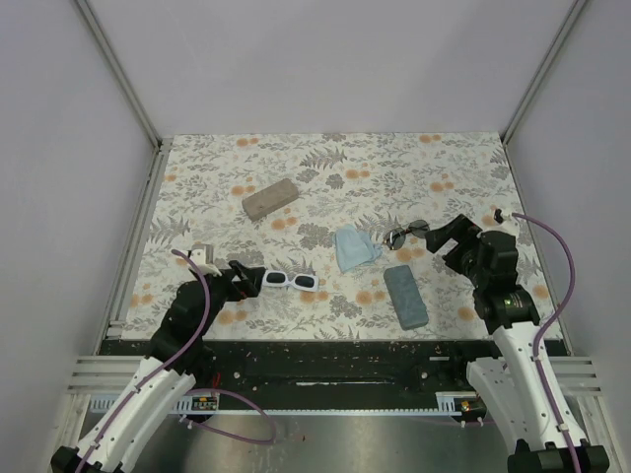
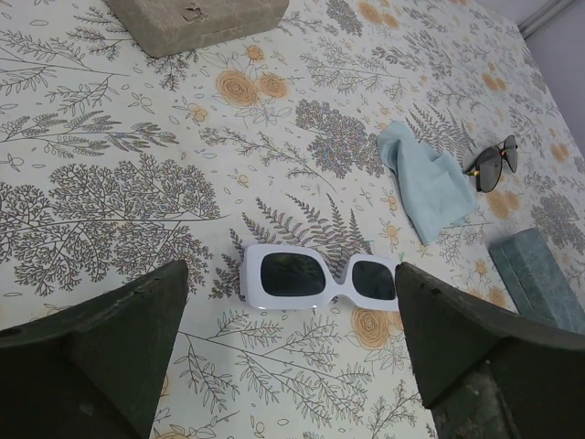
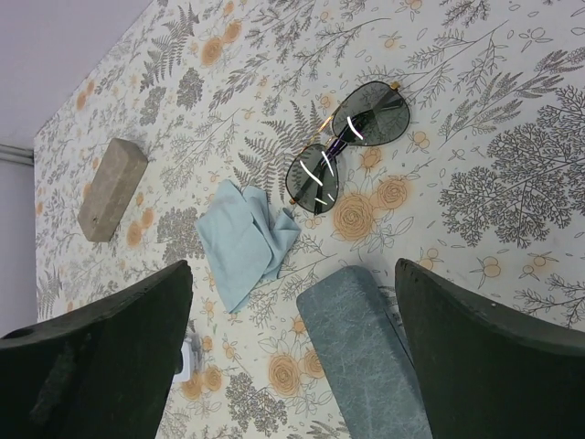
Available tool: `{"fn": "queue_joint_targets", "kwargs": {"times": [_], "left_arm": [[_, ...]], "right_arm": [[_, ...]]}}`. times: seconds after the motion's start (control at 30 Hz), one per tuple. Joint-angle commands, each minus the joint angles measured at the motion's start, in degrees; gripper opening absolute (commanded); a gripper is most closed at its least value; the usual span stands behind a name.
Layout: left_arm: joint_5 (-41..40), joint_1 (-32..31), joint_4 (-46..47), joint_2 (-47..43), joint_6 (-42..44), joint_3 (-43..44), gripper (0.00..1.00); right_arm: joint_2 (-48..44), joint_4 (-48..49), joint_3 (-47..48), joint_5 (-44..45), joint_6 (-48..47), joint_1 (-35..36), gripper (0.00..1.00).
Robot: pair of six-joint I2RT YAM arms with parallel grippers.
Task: Organize the sunglasses
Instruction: Pick up the sunglasses case from the center of the board.
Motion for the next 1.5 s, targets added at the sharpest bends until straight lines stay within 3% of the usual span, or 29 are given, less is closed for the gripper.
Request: {"fn": "queue_joint_targets", "kwargs": {"times": [0.0,0.2,0.37,0.7,0.83,1.07,1.3,1.47], "left_arm": [[0.22,-0.02,3.74,0.32,0.94,0.23,0.99],[-6.11,-0.02,3.82,8.04,-3.45,3.04,0.99],[-7.68,-0.02,8.58,19.90,-1.53,8.39,0.99],[-14.98,0.07,15.68,36.26,16.84,20.97,0.99],[-12.71,0.51,19.48,44.68,25.27,25.53,0.99],[1.79,6.66,3.32,64.64,34.33,46.61,0.99],[11.45,8.59,-11.09,80.38,46.81,67.26,0.99],[19.89,9.65,-19.89,89.69,49.54,77.91,0.99]], "right_arm": [[-2.05,-0.06,-1.03,-0.50,-1.57,0.26,0.99],[-2.15,2.39,-3.14,-6.55,-6.31,0.26,0.99],[-1.45,6.08,-6.31,-3.04,-6.76,0.26,0.99],[3.30,13.38,-10.62,-1.99,-6.06,0.26,0.99],[3.22,13.38,-10.79,-2.96,-6.05,0.17,0.99],[2.16,13.65,-11.41,-3.22,-6.05,0.26,0.99],[2.42,13.65,-11.32,-3.92,-5.97,0.26,0.99],[3.13,13.82,-11.23,-4.28,-6.05,0.26,1.00]]}}
